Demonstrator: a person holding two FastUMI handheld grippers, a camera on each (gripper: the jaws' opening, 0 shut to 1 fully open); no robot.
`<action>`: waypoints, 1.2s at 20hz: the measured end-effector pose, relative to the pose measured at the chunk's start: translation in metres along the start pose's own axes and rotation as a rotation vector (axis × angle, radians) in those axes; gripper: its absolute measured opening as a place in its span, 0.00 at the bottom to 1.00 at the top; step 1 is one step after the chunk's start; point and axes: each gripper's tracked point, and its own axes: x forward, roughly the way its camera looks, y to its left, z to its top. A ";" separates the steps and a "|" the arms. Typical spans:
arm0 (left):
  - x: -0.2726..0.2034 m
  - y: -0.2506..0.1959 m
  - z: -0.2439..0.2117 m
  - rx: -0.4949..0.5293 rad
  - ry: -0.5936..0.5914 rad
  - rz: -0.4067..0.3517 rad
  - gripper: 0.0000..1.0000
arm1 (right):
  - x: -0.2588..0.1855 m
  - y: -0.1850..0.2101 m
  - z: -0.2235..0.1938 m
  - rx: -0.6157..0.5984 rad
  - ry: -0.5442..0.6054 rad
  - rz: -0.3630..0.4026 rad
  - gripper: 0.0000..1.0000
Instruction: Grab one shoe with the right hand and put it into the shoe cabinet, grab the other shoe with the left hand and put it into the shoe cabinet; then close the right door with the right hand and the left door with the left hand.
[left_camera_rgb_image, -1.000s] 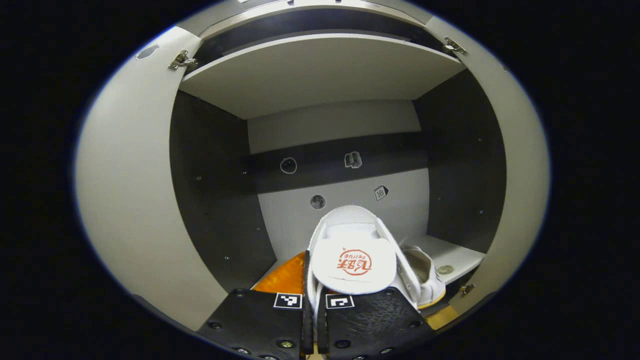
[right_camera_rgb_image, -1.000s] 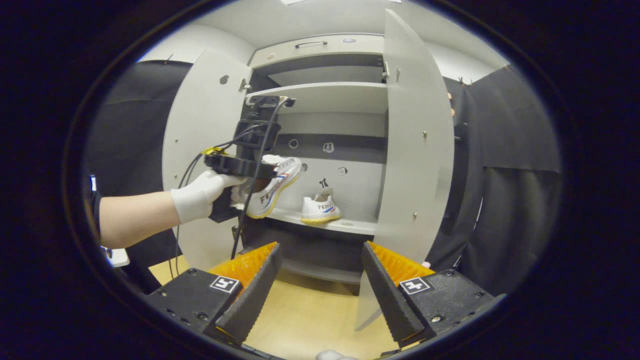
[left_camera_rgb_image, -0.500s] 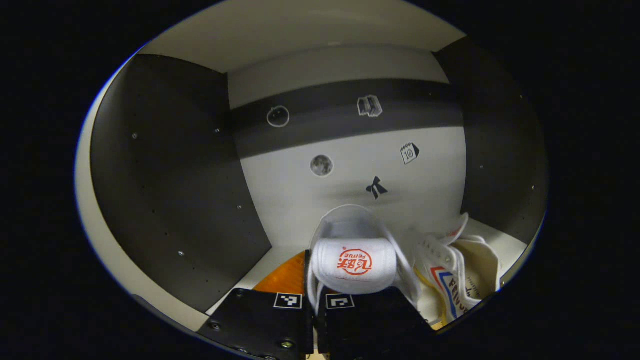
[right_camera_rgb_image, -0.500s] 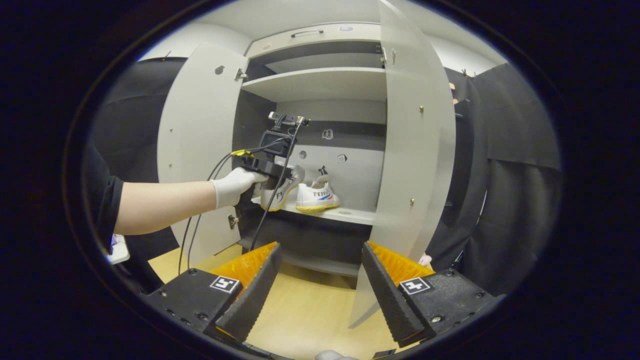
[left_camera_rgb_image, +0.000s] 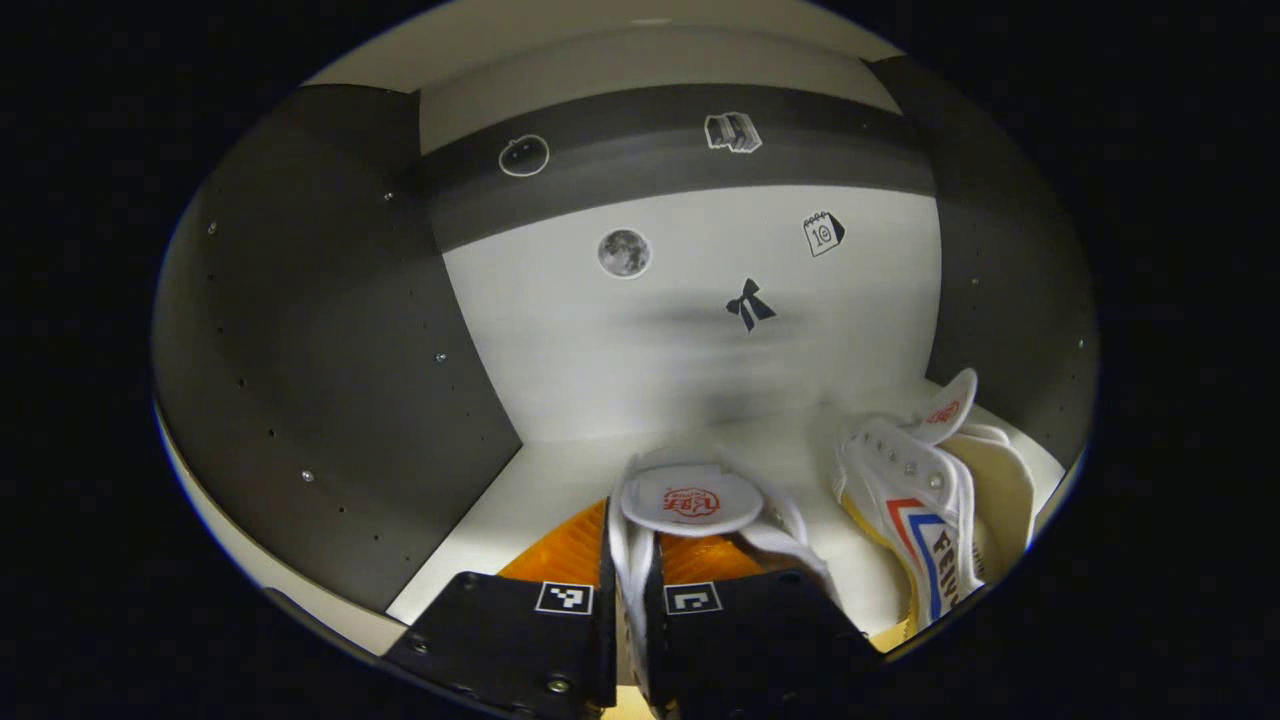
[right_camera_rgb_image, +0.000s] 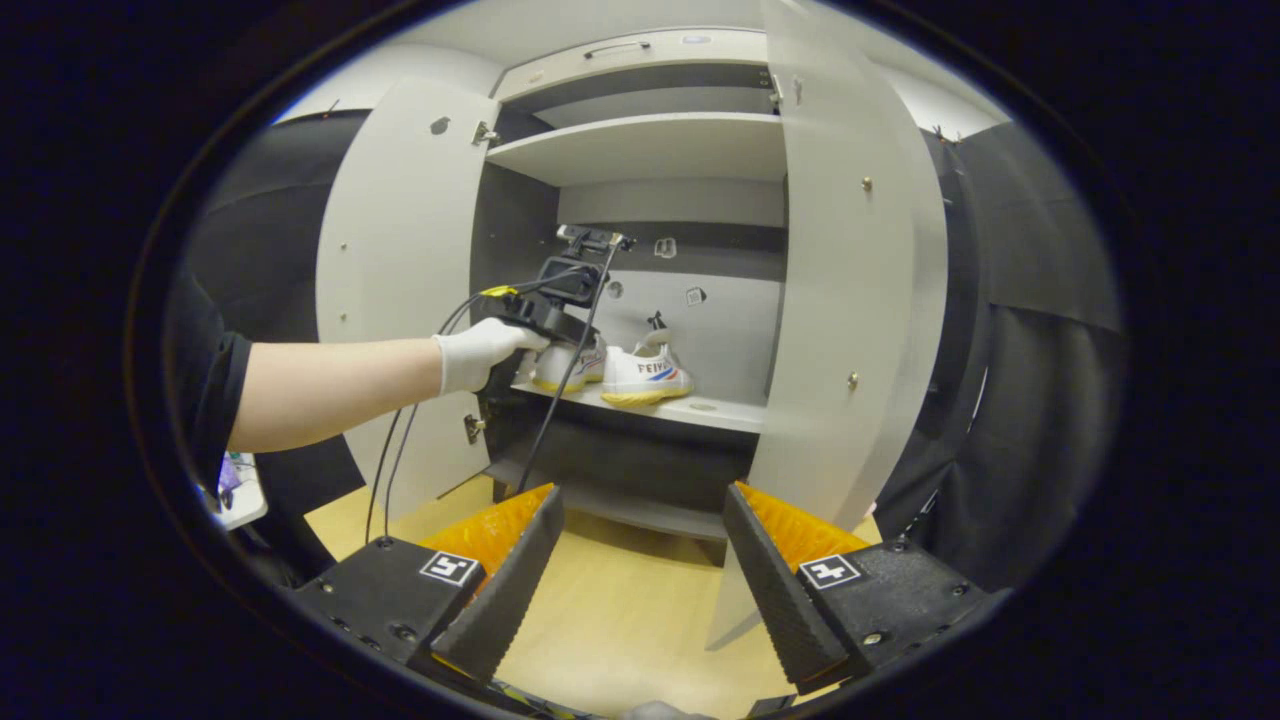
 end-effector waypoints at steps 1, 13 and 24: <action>-0.006 0.001 -0.002 -0.008 0.005 -0.008 0.12 | 0.000 -0.001 -0.001 0.011 0.003 -0.004 1.00; -0.073 0.028 0.044 -0.107 -0.223 -0.009 0.97 | -0.009 0.004 0.009 0.018 -0.022 -0.029 1.00; -0.224 0.023 0.057 -0.063 -0.483 -0.055 1.00 | -0.025 0.009 0.034 0.020 -0.088 -0.109 1.00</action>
